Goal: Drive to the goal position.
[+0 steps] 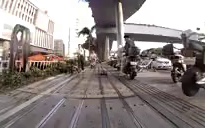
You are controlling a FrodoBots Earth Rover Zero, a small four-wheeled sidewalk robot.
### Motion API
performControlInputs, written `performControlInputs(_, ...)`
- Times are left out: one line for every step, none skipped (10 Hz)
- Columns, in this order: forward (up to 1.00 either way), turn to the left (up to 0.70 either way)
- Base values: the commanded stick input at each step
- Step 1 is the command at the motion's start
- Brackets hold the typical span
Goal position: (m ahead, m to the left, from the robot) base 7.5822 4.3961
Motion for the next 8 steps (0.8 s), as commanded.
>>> performControlInputs(0.45, 0.0)
performControlInputs(0.45, 0.0)
performControlInputs(0.45, 0.0)
performControlInputs(0.45, 0.0)
performControlInputs(0.45, 0.0)
performControlInputs(0.45, 0.0)
performControlInputs(0.45, 0.0)
performControlInputs(0.45, 0.0)
